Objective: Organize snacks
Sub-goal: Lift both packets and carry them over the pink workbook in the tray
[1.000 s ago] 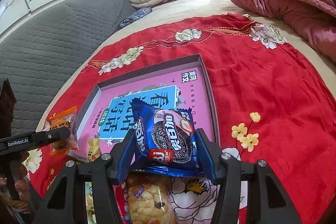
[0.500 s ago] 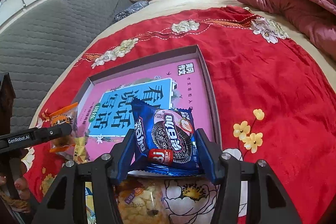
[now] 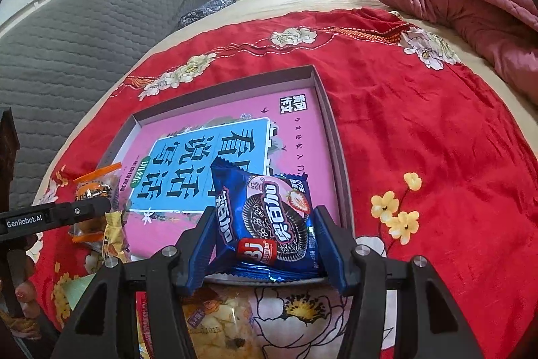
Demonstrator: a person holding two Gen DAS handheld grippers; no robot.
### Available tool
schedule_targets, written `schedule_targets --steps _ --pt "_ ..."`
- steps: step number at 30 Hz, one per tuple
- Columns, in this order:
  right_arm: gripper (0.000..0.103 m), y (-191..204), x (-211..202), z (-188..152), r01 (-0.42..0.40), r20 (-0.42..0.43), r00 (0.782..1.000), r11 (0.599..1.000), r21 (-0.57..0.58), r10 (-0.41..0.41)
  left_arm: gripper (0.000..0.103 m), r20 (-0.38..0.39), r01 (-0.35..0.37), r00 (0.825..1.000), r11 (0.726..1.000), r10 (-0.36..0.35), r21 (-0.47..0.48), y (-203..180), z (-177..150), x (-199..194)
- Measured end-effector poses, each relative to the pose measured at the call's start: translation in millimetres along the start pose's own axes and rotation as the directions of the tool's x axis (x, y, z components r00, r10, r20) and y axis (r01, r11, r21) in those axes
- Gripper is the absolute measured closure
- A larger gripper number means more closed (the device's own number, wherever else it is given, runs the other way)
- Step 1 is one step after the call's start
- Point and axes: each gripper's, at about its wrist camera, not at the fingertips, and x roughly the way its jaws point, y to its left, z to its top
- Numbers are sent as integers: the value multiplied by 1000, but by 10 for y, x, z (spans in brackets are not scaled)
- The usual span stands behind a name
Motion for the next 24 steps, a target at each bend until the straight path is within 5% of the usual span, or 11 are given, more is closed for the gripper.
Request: schedule_targets --steps 24 --pt "44 -6 -11 0 5 -5 1000 1000 -6 -5 60 -15 -14 1000 1000 14 8 -18 22 33"
